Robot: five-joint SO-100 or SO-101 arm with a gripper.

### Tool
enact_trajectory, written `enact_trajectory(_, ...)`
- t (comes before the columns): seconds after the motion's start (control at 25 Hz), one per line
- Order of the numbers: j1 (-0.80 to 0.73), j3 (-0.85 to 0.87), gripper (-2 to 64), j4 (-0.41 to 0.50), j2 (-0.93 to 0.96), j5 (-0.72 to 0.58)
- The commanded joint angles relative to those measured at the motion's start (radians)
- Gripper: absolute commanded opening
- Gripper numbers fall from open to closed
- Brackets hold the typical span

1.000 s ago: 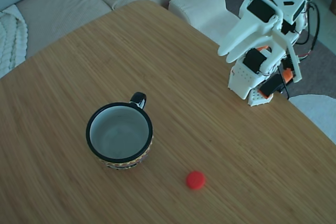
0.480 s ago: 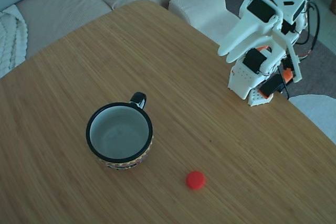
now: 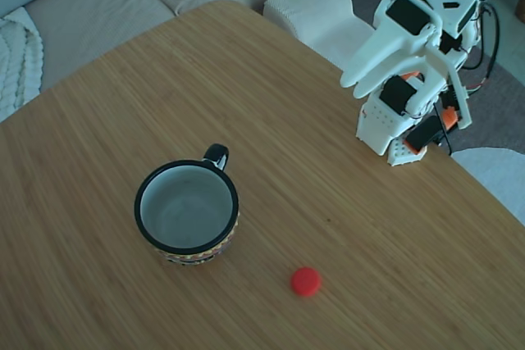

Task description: Grasp a red cap and put it in the cup.

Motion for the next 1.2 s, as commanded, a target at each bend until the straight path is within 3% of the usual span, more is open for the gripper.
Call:
enact_trajectory(0.0, 0.000, -0.005, 31.9, -0.015, 0.002, 0.003)
enact_trajectory(0.4, -0.034, -0.097, 32.1, -0.084, -0.051, 0.003)
enact_trajectory(0.92, -0.074, -0.649, 32.2, -0.089, -0.686, 0.038)
enact_trajectory(1.16, -0.123, -0.779, 32.3, -0.077, -0.959, 0.023)
